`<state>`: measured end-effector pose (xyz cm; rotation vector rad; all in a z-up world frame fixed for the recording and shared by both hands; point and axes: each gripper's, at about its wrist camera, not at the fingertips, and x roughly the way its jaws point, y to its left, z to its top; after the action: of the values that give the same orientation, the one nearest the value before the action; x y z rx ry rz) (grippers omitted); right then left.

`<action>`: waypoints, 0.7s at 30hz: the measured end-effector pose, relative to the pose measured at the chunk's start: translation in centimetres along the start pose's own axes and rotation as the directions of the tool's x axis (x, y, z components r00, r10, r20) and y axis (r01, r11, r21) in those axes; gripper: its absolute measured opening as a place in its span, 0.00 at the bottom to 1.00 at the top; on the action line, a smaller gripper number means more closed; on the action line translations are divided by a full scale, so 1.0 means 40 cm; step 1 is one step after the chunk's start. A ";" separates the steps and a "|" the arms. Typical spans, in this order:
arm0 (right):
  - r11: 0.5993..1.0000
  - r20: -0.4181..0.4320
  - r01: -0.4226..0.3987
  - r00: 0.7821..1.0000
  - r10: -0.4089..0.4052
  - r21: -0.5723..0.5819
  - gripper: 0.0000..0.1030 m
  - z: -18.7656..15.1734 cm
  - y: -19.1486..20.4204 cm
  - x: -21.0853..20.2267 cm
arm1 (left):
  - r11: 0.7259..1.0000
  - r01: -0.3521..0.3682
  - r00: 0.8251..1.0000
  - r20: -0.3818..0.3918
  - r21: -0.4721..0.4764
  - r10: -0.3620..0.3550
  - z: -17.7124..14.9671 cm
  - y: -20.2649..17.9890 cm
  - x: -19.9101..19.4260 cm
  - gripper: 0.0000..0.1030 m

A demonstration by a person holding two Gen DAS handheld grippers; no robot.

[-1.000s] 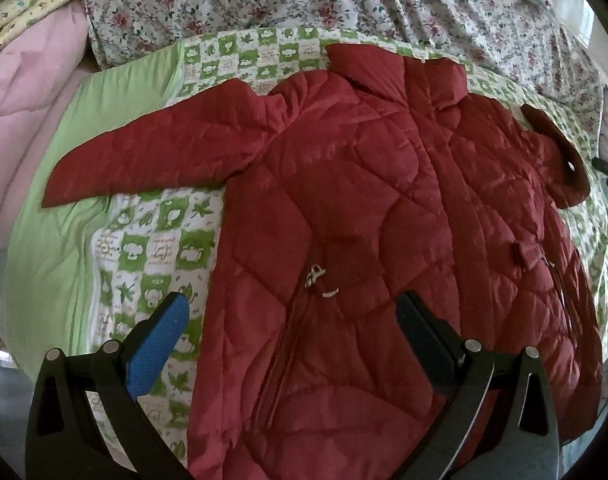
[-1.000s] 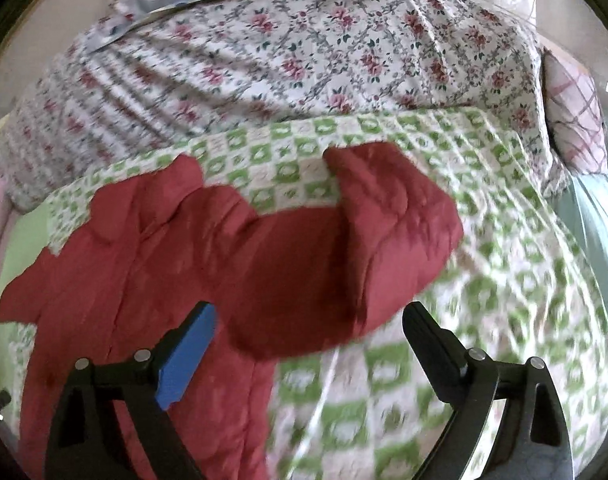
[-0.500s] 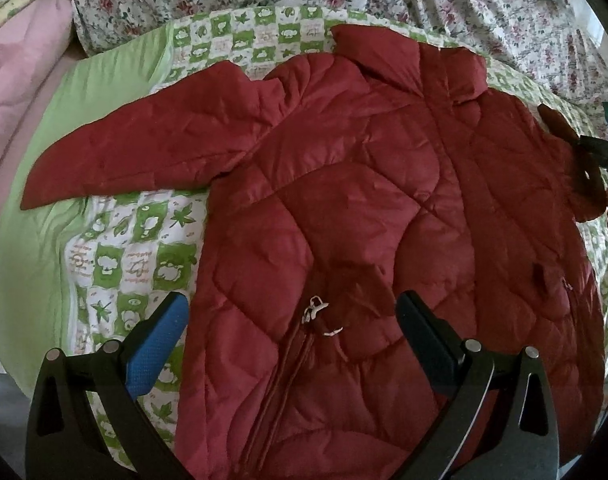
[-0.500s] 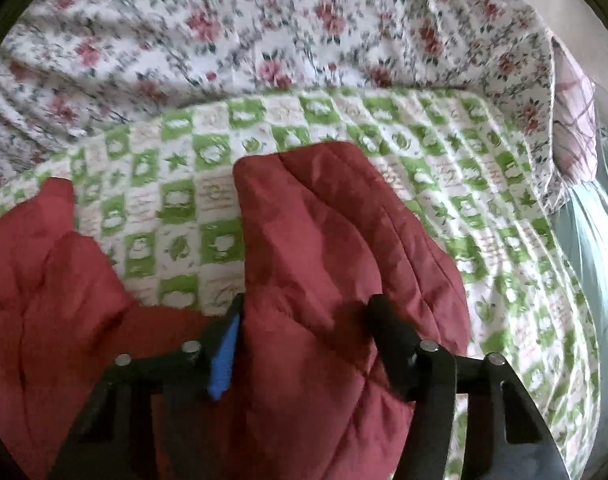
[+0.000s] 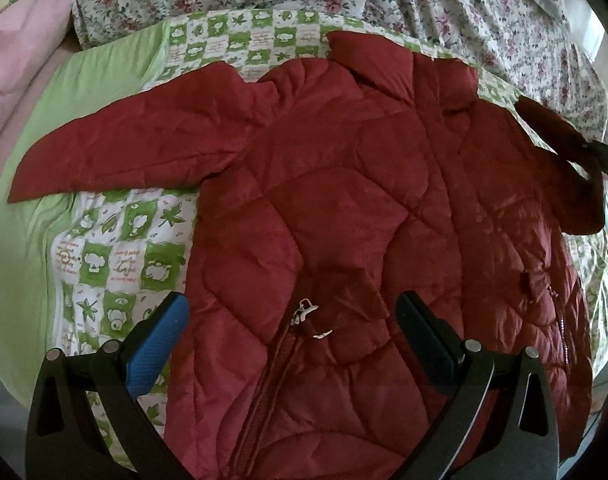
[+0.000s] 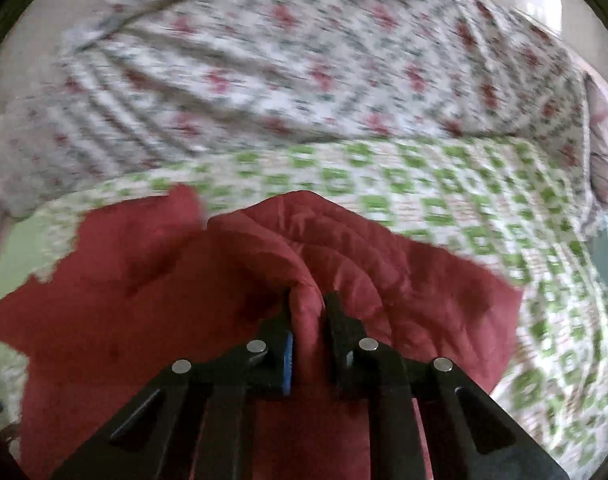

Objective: Fold large clothes
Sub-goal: 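Lift the sleeve with the right tool and fold it across the jacket body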

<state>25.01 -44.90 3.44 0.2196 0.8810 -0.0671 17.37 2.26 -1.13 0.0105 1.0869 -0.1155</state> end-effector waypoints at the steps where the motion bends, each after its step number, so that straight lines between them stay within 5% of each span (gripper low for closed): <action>1: 1.000 0.005 -0.029 1.000 0.029 -0.010 0.13 -0.007 0.031 -0.012 | 1.000 0.003 1.000 -0.003 -0.006 -0.003 -0.001 0.004 0.000 1.00; 11: 0.930 -0.120 -0.341 0.938 0.325 -0.141 0.13 -0.146 0.368 -0.004 | 0.990 0.125 0.992 -0.020 -0.072 -0.126 0.003 0.049 -0.004 1.00; 15: 0.896 -0.202 -0.389 0.915 0.349 -0.214 0.13 -0.226 0.476 0.024 | 0.968 0.218 0.975 -0.023 -0.125 -0.222 0.017 0.084 -0.004 1.00; 21: 0.878 -0.246 -0.393 0.911 0.332 -0.271 0.13 -0.287 0.519 0.044 | 0.933 0.324 0.942 -0.035 -0.158 -0.333 0.081 0.095 0.020 1.00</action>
<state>20.50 -22.10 -1.59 0.0888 1.0167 0.4548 20.95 5.76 -0.51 -0.3069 1.1494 -0.3365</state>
